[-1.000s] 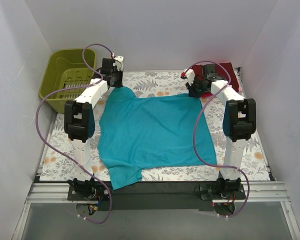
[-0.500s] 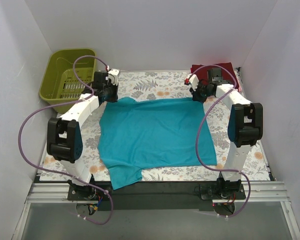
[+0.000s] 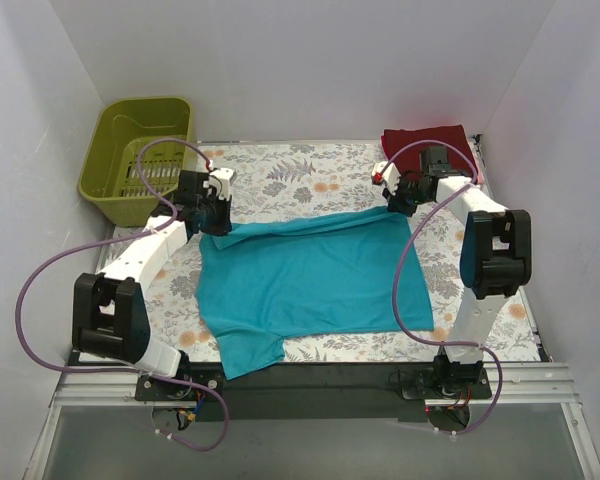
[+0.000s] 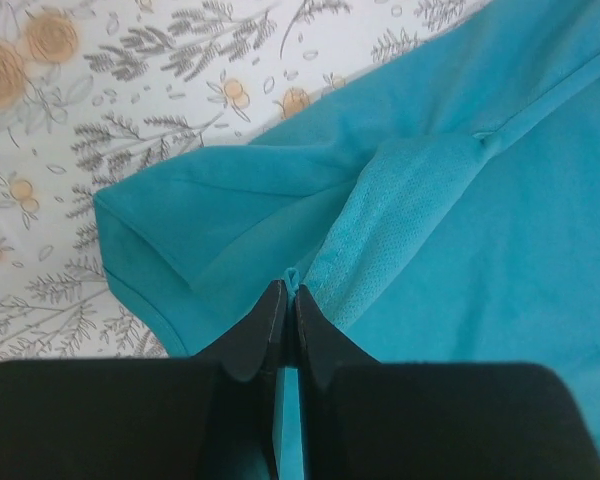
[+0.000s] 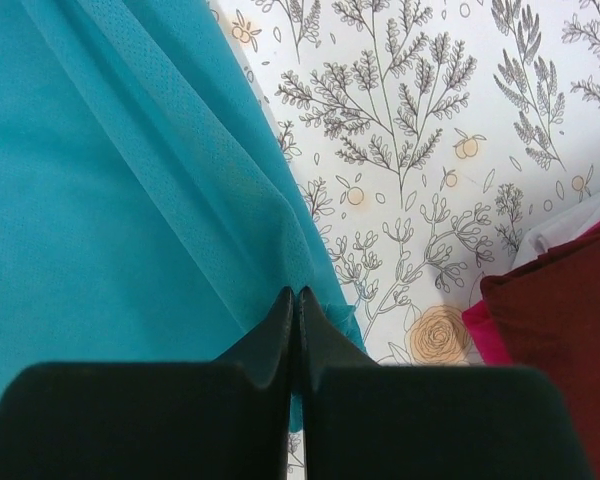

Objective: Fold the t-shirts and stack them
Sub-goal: Fold the tshirt

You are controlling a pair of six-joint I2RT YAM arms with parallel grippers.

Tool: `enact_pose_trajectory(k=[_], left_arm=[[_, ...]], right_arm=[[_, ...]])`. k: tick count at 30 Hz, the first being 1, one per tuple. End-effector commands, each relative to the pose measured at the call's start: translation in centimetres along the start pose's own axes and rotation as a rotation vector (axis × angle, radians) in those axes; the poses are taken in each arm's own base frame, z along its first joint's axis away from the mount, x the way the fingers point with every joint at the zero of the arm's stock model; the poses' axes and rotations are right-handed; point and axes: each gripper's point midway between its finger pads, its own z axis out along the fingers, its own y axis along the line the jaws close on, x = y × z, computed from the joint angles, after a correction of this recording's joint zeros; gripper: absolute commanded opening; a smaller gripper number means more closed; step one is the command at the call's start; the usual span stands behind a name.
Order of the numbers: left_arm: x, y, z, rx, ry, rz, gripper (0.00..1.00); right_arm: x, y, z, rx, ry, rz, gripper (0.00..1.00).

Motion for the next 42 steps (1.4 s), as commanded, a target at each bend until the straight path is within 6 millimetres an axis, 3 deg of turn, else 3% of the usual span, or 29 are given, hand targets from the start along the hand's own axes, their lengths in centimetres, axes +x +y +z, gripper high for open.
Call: enact_pose_trajectory(k=[1, 6, 12, 14, 15, 16, 18, 20, 21, 23, 25, 31, 33, 38, 42], left_arm=[[2.1, -1.0, -1.3, 0.024, 0.041, -0.002, 0.00], [4.0, -1.0, -1.2, 0.027, 0.095, 0.018, 0.00], [5.4, -2.4, -1.6, 0.112, 0.132, 0.068, 0.00], [6.7, -3.4, -1.9, 0.182, 0.190, 0.107, 0.00], [6.4, -3.7, -2.2, 0.200, 0.197, 0.117, 0.09], [6.6, -3.9, -2.4, 0.220, 0.215, 0.125, 0.29], [7.0, -4.3, -3.1, 0.252, 0.234, 0.156, 0.37], [6.3, -4.3, -3.9, 0.255, 0.204, 0.179, 0.47], [5.9, -4.6, -4.2, 0.271, 0.189, 0.181, 0.50], [4.8, -4.8, -4.6, 0.285, 0.165, 0.183, 0.52], [3.9, -5.1, -4.2, 0.301, 0.162, 0.162, 0.52], [2.5, -5.6, -0.4, 0.331, 0.217, 0.016, 0.51], [1.4, -6.3, 0.3, 0.365, 0.206, -0.008, 0.54], [2.6, -6.8, 2.9, 0.360, 0.275, -0.039, 0.56], [3.2, -7.5, 4.0, 0.380, 0.301, -0.052, 0.57]], right_arm=[[-1.8, -0.1, -1.3, 0.011, -0.058, -0.088, 0.01], [-0.3, 1.7, -1.3, -0.022, -0.033, -0.150, 0.01], [1.3, 3.7, -1.4, -0.052, 0.002, -0.201, 0.02], [1.5, 3.7, -1.5, -0.049, 0.014, -0.202, 0.11], [1.5, 3.7, -1.6, -0.053, 0.020, -0.203, 0.22], [1.4, 3.7, -1.8, -0.050, 0.025, -0.203, 0.28], [1.3, 3.8, -2.6, -0.052, 0.040, -0.209, 0.46], [0.6, 3.9, -3.4, -0.057, 0.036, -0.234, 0.49], [-0.1, 3.8, -4.1, -0.047, 0.028, -0.243, 0.60], [-1.5, 3.6, -5.2, -0.038, 0.004, -0.225, 0.63], [-2.7, 3.1, -5.7, -0.027, -0.018, -0.199, 0.62], [-2.7, 3.1, -3.0, -0.097, 0.014, 0.022, 0.43], [-2.2, 3.4, -1.9, -0.130, 0.031, 0.055, 0.42], [0.0, 3.6, -0.3, -0.145, 0.109, 0.073, 0.43], [2.0, 4.1, 0.2, -0.155, 0.171, 0.066, 0.47]])
